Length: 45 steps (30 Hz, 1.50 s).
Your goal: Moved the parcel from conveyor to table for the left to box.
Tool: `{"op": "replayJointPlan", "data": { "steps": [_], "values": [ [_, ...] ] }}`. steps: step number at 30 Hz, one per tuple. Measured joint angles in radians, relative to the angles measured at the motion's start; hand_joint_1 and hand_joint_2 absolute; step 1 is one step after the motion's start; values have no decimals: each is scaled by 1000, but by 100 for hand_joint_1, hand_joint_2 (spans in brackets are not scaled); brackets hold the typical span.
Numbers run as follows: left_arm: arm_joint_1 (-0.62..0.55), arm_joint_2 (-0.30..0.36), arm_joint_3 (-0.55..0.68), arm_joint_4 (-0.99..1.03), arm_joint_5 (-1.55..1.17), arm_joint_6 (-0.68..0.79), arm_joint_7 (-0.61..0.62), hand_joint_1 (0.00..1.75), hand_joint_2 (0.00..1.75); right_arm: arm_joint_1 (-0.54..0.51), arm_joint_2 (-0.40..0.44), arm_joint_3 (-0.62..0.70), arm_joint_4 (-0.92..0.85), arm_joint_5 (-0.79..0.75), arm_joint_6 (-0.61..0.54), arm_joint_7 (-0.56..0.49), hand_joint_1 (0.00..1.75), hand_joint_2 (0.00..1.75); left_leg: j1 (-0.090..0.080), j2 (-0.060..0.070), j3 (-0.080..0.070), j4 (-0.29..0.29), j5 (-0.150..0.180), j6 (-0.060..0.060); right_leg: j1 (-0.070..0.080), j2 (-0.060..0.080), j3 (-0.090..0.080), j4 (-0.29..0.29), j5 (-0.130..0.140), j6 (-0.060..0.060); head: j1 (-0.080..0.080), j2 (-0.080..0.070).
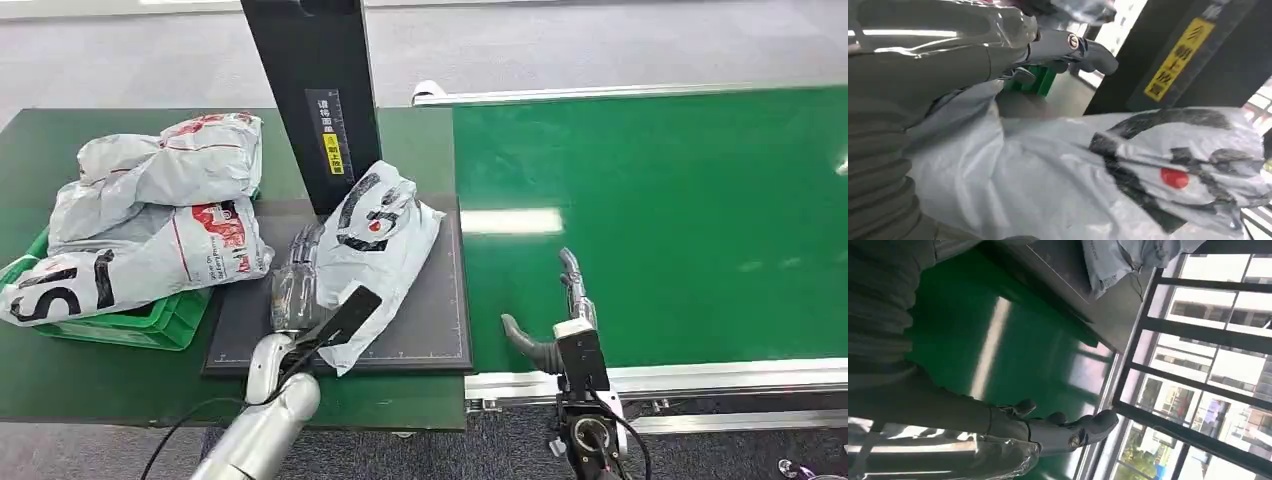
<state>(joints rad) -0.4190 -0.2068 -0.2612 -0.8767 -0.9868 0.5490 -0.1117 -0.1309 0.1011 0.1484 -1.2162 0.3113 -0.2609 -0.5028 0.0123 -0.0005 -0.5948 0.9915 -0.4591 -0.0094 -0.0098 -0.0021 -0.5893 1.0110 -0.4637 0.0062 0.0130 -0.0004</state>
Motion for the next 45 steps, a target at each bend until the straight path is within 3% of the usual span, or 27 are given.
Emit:
{"op": "replayJointPlan", "data": {
  "steps": [7,8,9,21,28,33,38,45],
  "values": [
    [-63,-14,-41,128,-64,-160,102,5,175,46,18,-24,-26,-2,14,18,0,175,0,0,0,0,0,0,0,0,0,0,0,0,0,0],
    [-74,-15,-47,147,-79,-195,111,166,175,48,21,-29,-26,-5,14,18,0,175,0,0,0,0,0,0,0,0,1,0,0,0,0,0],
    [-84,-16,-53,162,-89,-211,117,175,175,49,24,-34,-26,-6,14,18,0,175,0,0,2,0,0,0,0,0,3,0,0,0,0,0],
    [-99,-20,-62,211,-68,-278,81,175,175,85,36,-79,-44,-75,6,18,0,175,0,0,13,-1,-1,1,0,-1,16,0,-1,0,0,0],
    [-70,-18,-65,181,-110,-206,113,175,175,118,42,-80,-85,-73,-16,18,0,175,0,0,14,-1,-2,1,0,-1,16,0,-1,0,0,0],
    [29,-6,-52,83,-29,44,-103,175,175,134,42,-80,-114,-81,-21,26,0,175,0,1,10,-1,-2,1,0,0,11,0,-1,0,0,0],
    [213,-45,87,-246,-18,114,-578,175,175,138,40,-79,-117,-118,-22,0,0,175,0,3,3,-1,-2,1,0,2,3,0,-1,0,1,0],
    [295,-52,196,-859,-124,114,-589,175,175,136,29,-79,-100,-203,-49,-50,0,175,0,2,1,-1,-3,0,1,2,1,0,-1,0,0,0]
  ]
}}
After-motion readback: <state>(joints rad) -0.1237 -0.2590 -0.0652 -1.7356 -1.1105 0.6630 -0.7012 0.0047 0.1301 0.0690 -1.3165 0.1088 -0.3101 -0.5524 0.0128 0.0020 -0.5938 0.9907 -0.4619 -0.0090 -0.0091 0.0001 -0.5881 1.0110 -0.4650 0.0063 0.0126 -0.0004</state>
